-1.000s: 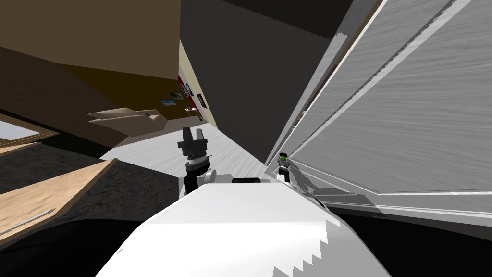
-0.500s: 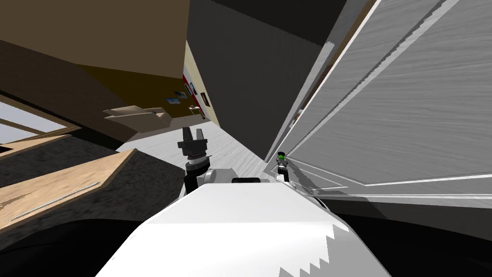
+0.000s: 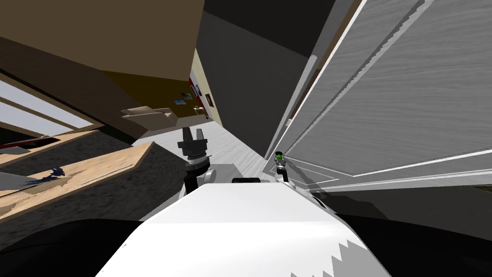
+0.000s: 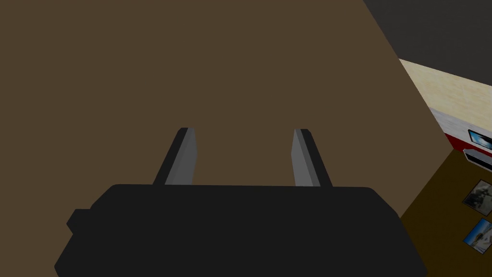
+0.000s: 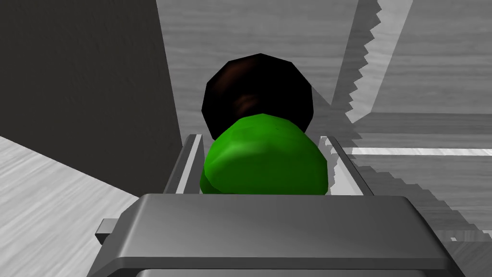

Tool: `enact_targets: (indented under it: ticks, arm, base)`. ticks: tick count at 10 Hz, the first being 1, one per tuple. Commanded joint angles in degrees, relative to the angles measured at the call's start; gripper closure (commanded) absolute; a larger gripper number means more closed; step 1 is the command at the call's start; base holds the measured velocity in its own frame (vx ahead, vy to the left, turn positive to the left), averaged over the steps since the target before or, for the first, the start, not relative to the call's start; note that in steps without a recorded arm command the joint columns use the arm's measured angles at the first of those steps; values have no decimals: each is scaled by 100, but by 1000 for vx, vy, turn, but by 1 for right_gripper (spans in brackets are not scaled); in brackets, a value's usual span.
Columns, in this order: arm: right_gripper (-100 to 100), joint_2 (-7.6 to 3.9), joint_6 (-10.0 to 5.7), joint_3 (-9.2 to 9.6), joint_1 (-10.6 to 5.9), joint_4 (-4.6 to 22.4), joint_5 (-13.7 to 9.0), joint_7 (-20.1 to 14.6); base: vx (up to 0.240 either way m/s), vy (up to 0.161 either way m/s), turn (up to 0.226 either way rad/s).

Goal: Pull the door open

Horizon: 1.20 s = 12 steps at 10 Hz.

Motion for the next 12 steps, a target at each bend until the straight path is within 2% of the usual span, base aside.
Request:
enact_targets:
  ticks: [1, 8, 9, 10, 11, 12]
  arm:
    - [100, -48, -24, 106, 32, -28, 72, -112]
    - [100, -260, -131, 577, 176, -155, 390, -608]
    - [100, -280, -141, 622, 190, -167, 421, -656]
    - [100, -272, -124, 588, 176, -163, 400, -613]
    - [100, -329, -177, 710, 239, -182, 486, -748]
    - [100, -347, -194, 740, 253, -190, 506, -781]
  base:
    - [-198, -36, 100]
    - [-232, -23, 81]
    - [-229, 0, 54]
    - [-100, -1, 15]
    - [-139, -11, 69]
    - [-194, -18, 59]
